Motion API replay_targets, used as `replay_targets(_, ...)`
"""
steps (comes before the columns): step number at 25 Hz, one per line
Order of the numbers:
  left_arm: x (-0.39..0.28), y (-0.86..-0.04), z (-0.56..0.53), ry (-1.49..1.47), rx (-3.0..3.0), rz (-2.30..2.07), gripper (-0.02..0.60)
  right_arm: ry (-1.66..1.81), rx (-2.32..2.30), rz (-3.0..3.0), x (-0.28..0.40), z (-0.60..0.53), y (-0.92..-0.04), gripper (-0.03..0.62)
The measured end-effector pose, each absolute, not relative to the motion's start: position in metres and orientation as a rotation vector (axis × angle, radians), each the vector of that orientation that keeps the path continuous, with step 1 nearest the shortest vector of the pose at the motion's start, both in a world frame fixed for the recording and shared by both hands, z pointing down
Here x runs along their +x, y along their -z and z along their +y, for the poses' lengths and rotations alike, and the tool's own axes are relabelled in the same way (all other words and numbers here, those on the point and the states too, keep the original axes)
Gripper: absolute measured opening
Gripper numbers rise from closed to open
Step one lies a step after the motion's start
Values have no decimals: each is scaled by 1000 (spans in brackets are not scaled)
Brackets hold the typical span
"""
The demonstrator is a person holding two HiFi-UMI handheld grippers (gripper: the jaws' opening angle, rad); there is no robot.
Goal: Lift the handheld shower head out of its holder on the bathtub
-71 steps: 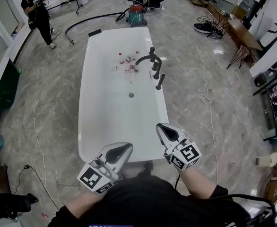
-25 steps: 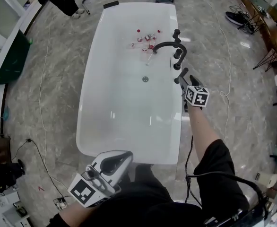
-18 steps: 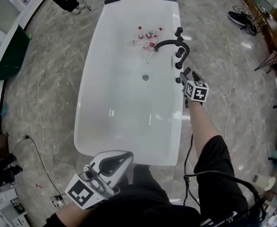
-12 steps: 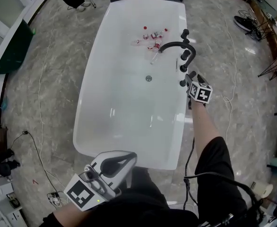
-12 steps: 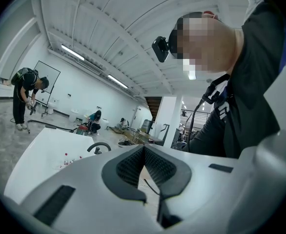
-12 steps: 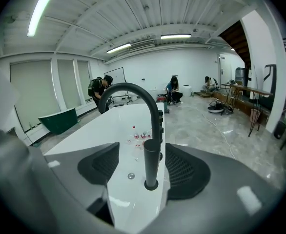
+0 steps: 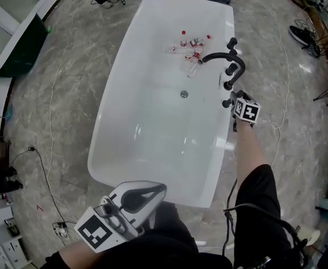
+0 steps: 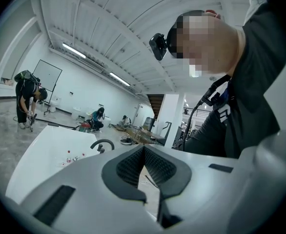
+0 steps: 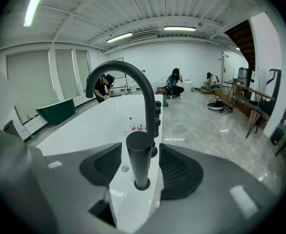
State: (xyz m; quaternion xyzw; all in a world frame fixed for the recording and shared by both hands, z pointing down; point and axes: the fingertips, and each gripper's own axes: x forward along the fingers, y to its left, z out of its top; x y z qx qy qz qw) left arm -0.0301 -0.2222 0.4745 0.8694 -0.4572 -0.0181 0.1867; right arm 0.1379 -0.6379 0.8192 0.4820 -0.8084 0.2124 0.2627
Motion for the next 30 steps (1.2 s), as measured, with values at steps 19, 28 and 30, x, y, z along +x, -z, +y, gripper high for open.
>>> replay_targets(19,-45,-464,-167,79,2418,-1283,0,-360,1215,-2246,134,-567,-744,133)
replay_targets(28,-55,-428,-140,184,2480,-1242,0,-286,1222,-2343,122,-485,-657,133)
replay_targets(30,-65,-423,-136,204,2489,-1254,0,-276,1224,-2364,117,-459,-641,133)
